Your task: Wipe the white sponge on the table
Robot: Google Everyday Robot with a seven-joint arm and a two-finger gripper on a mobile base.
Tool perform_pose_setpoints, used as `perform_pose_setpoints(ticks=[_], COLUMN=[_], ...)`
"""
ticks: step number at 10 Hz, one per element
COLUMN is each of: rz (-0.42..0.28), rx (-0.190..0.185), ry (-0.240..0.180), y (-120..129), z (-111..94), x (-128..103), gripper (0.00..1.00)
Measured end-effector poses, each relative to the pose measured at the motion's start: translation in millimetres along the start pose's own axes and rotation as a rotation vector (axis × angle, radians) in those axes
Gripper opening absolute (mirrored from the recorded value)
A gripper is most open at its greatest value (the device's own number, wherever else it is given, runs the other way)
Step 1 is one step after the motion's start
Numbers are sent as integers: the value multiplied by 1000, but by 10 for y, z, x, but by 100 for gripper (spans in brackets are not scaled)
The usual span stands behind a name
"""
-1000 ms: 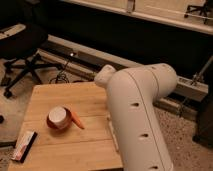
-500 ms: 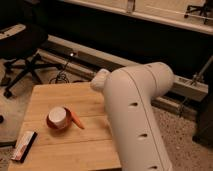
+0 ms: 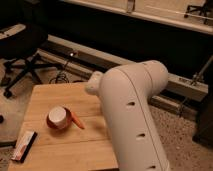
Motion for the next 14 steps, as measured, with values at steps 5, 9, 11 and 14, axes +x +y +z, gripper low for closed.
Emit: perform_pose_setpoints(ticks=[5, 9, 11, 14], rz=[-63, -107, -132, -152], rx=[-46, -90, -105, -124], ry=[8, -23, -40, -51], y=[141, 332, 423, 574], z=[-159, -304, -353, -413], x=[304, 398, 473, 589], gripper=[20, 20, 20, 20])
